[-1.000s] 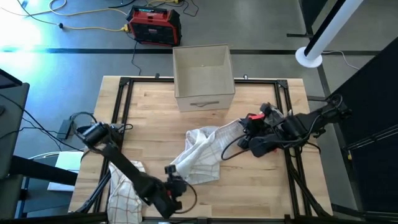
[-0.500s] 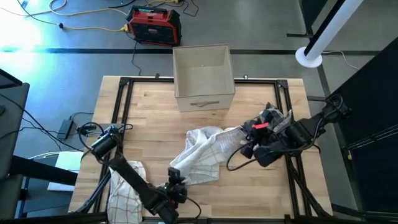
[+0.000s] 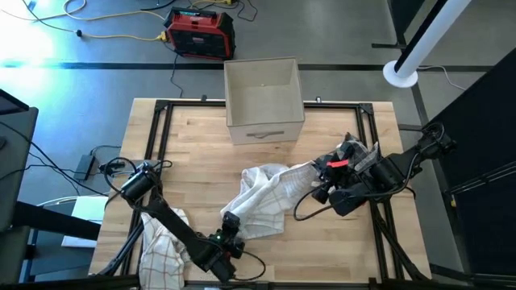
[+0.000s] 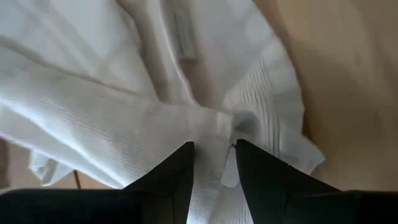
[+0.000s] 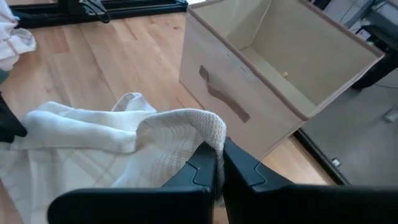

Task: Fold towel
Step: Fold the white patterned towel

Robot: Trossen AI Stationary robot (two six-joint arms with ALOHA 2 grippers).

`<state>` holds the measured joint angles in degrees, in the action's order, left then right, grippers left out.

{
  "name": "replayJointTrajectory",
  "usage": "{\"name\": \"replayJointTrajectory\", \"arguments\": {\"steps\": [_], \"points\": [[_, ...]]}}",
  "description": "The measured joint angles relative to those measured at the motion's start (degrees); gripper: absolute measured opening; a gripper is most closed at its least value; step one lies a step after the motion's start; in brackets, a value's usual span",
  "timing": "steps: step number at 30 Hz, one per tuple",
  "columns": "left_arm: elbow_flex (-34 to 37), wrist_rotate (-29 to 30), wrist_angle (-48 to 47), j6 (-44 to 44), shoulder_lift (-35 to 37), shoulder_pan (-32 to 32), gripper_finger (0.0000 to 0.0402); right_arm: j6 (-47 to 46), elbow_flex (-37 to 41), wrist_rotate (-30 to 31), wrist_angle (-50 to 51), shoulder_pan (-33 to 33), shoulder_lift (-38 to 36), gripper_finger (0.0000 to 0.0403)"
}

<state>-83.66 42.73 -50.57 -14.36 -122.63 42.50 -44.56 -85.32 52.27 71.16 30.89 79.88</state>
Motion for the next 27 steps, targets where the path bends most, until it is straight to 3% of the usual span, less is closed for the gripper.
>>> {"name": "replayJointTrajectory", "arguments": {"steps": [6, 14, 22, 27], "points": [[1.11, 0.94, 0.97, 1.03, 0.0, -1.18, 0.0113, 0.0, 0.0, 0.11, 0.0, -0.02, 0.0, 0.0], [1.05, 10.11, 2.53, -2.26, 0.0, -1.48, 0.0106, 0.0, 0.0, 0.1, 0.0, -0.02, 0.0, 0.0], [1.59, 5.16, 1.37, -10.29, 0.0, -3.04, 0.0011, 0.0, 0.0, -0.17, 0.07, -0.02, 0.0, 0.0], [2.06, 5.23, 0.53, -14.45, 0.0, -3.91, 0.0003, -0.44, 0.0, -0.75, 0.11, 0.03, 0.0, 0.0]]}}
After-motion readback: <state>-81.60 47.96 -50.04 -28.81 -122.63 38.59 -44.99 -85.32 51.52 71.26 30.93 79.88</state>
